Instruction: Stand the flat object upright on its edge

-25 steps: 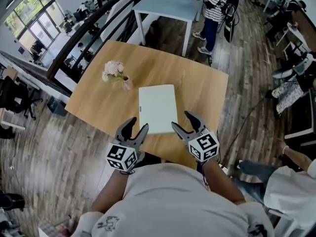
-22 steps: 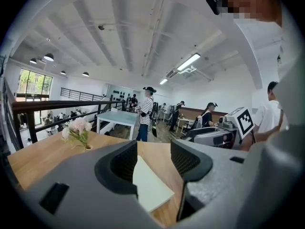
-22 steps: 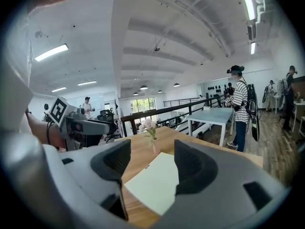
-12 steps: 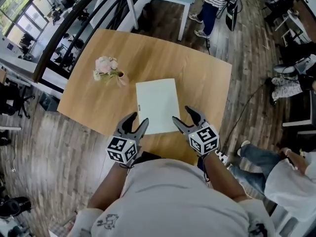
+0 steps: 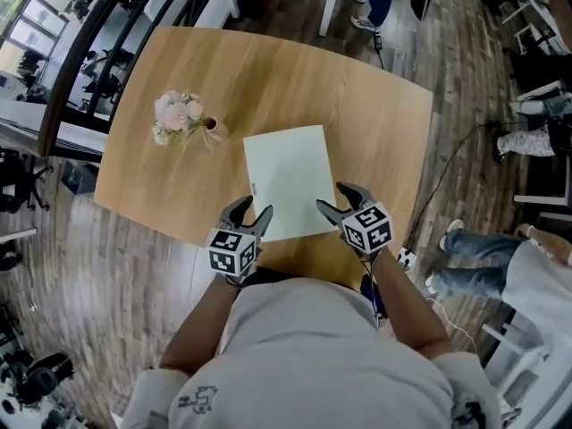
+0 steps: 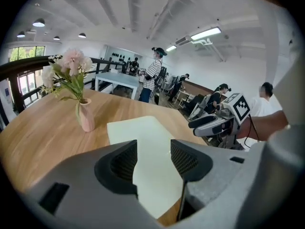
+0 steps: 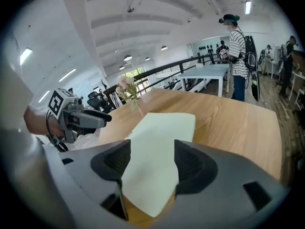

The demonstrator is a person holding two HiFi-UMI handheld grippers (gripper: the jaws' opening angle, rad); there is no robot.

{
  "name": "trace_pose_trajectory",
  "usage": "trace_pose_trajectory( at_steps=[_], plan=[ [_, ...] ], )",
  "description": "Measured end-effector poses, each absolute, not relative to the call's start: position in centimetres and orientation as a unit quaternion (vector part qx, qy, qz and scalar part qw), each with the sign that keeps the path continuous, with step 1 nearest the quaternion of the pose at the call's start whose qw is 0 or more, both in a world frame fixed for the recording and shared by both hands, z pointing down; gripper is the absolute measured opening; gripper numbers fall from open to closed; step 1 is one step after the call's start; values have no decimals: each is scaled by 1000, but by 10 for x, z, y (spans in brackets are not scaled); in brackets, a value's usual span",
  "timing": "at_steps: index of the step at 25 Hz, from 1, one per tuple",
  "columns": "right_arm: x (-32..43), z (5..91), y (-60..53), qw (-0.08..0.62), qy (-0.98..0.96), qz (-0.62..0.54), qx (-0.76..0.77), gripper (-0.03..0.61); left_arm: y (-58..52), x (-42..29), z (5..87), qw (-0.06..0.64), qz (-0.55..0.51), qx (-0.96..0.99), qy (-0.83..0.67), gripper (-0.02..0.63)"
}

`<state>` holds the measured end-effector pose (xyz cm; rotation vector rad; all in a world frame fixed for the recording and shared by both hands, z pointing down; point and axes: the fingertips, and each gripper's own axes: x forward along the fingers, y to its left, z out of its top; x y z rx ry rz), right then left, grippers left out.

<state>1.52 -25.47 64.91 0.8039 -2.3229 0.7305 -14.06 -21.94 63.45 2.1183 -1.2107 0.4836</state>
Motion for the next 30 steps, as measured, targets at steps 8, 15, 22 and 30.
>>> trace_pose_trajectory(
  at_steps=[8,15,22,30],
  plan=[
    [29,723,-273,337,-827,323,315,295,-233,-153,714,412,219,774,-429,225],
    [28,759,-291,344,-805,368,313,299,-248,-171,753,478,206,731,-442,235],
    [24,770,-295,332,-799,415,283,322,-251,-171,773,537,182,704,-428,238],
    [20,778,-293,323,-791,457,248,291,-254,-170,778,545,187,703,-417,242]
  ],
)
